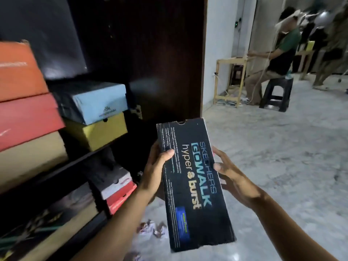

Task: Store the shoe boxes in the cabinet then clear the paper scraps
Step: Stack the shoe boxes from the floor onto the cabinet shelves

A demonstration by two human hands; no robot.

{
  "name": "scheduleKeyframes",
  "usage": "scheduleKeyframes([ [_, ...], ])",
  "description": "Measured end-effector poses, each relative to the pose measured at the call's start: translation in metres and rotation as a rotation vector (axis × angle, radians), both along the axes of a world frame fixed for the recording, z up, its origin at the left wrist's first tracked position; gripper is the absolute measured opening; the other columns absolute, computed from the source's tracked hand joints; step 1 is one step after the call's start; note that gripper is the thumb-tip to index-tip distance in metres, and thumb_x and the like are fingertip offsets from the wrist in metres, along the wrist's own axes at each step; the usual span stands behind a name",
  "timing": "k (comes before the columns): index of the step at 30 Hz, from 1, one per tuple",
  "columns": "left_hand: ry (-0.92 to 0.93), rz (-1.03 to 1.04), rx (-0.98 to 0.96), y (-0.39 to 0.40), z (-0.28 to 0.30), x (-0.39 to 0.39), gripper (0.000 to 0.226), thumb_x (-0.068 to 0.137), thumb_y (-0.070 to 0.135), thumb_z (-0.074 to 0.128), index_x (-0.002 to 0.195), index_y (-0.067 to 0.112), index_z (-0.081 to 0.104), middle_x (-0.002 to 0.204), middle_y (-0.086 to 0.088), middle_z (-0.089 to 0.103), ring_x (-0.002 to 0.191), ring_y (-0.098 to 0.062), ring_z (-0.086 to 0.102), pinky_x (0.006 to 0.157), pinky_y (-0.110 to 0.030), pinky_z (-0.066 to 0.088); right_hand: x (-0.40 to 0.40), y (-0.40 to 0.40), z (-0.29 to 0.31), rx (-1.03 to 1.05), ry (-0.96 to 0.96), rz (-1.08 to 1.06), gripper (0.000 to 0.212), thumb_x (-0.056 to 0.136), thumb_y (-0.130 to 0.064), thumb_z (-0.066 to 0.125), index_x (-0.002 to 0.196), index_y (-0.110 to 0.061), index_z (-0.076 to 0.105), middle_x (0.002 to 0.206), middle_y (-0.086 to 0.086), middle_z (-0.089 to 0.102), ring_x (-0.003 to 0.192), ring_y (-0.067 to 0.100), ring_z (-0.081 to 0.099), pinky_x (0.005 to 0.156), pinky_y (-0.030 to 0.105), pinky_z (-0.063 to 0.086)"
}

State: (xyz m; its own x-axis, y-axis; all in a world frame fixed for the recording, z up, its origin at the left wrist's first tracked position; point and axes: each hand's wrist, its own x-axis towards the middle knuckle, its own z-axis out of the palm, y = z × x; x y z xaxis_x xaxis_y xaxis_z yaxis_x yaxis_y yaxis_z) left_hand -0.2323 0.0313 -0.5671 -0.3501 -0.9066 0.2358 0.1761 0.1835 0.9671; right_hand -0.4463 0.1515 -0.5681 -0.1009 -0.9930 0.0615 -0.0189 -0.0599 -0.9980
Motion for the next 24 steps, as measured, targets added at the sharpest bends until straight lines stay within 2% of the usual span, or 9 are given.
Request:
scheduleKeyframes([
  [2,0.032,0.132,-0.057,-0.020,0.030,0.024,0.060,0.075,0.049,0.068,0.129,0.027,0.061,0.114,0.009,0.076,0.108,-0.015,0.072,0.090,-0.029,0.055,0.002,-0.023,-0.005,0.069,-0.165,0.110,0.082,0.074,-0.077,0.070,0.147,-0.054,0.042,0.144,-0.023,0.059,0.133,0.003,0.056,0.112,0.039,0.046],
  [4,0.046,0.242,-0.079,-0.038,0.059,0.044,0.060,0.072,0.059,0.068,0.128,0.039,0.058,0.120,0.010,0.074,0.111,-0.015,0.070,0.095,-0.035,0.055,0.017,-0.030,-0.001,0.016,-0.320,0.255,0.061,0.088,-0.060,0.068,0.146,-0.049,0.048,0.144,-0.022,0.059,0.134,0.003,0.055,0.108,0.031,0.050],
  [7,0.046,0.376,-0.006,-0.059,0.099,0.068,0.071,0.068,0.075,0.068,0.131,0.047,0.052,0.129,0.007,0.070,0.117,-0.019,0.066,0.102,-0.047,0.050,0.067,-0.041,0.026,-0.039,-0.199,0.162,0.068,0.076,-0.033,0.075,0.140,-0.030,0.055,0.142,0.010,0.062,0.126,0.034,0.063,0.092,0.054,0.058],
  [9,0.068,0.408,0.025,-0.072,0.124,0.080,0.076,0.068,0.079,0.067,0.133,0.041,0.053,0.129,0.004,0.069,0.115,-0.019,0.065,0.098,-0.043,0.051,0.076,-0.058,0.037,-0.140,-0.212,0.180,0.066,0.069,-0.035,0.076,0.133,-0.026,0.060,0.135,0.017,0.064,0.117,0.037,0.067,0.090,0.058,0.059],
  [11,0.054,0.485,-0.003,-0.082,0.148,0.093,0.094,0.059,0.087,0.064,0.137,0.036,0.053,0.136,0.000,0.065,0.122,-0.023,0.062,0.105,-0.048,0.049,0.095,-0.082,0.068,-0.163,-0.241,0.121,0.065,0.069,-0.041,0.075,0.130,-0.023,0.063,0.130,0.019,0.068,0.109,0.035,0.070,0.088,0.058,0.059],
  [13,-0.012,0.638,-0.139,-0.084,0.164,0.105,0.102,0.059,0.085,0.062,0.144,0.031,0.048,0.146,-0.004,0.054,0.133,-0.024,0.053,0.114,-0.047,0.043,0.112,-0.108,0.097,-0.119,-0.288,0.060,0.063,0.074,-0.044,0.074,0.131,-0.019,0.063,0.129,0.018,0.069,0.110,0.034,0.071,0.087,0.056,0.060],
  [16,-0.100,0.741,-0.460,-0.080,0.173,0.125,0.079,0.072,0.073,0.062,0.142,0.038,0.047,0.147,-0.003,0.038,0.139,-0.017,0.040,0.118,-0.042,0.037,0.136,-0.140,0.140,-0.059,-0.273,-0.003,0.048,0.084,-0.049,0.070,0.125,-0.024,0.066,0.125,0.009,0.073,0.110,0.030,0.072,0.083,0.048,0.062],
  [19,-0.225,0.672,-0.728,-0.079,0.179,0.134,0.054,0.077,0.058,0.064,0.127,0.039,0.062,0.138,0.001,0.045,0.133,-0.013,0.044,0.114,-0.033,0.038,0.158,-0.173,0.177,0.048,-0.286,-0.011,0.065,0.070,-0.057,0.076,0.125,-0.023,0.065,0.127,0.008,0.068,0.110,0.027,0.069,0.073,0.039,0.060],
  [24,-0.553,0.721,-0.828,-0.100,0.198,0.140,0.055,0.069,0.054,0.064,0.116,0.028,0.073,0.124,0.000,0.054,0.126,-0.021,0.049,0.100,-0.023,0.030,0.186,-0.213,0.208,0.088,-0.294,-0.022,0.081,0.079,-0.066,0.075,0.138,-0.015,0.055,0.134,0.018,0.056,0.103,0.035,0.066,0.074,0.038,0.063],
])
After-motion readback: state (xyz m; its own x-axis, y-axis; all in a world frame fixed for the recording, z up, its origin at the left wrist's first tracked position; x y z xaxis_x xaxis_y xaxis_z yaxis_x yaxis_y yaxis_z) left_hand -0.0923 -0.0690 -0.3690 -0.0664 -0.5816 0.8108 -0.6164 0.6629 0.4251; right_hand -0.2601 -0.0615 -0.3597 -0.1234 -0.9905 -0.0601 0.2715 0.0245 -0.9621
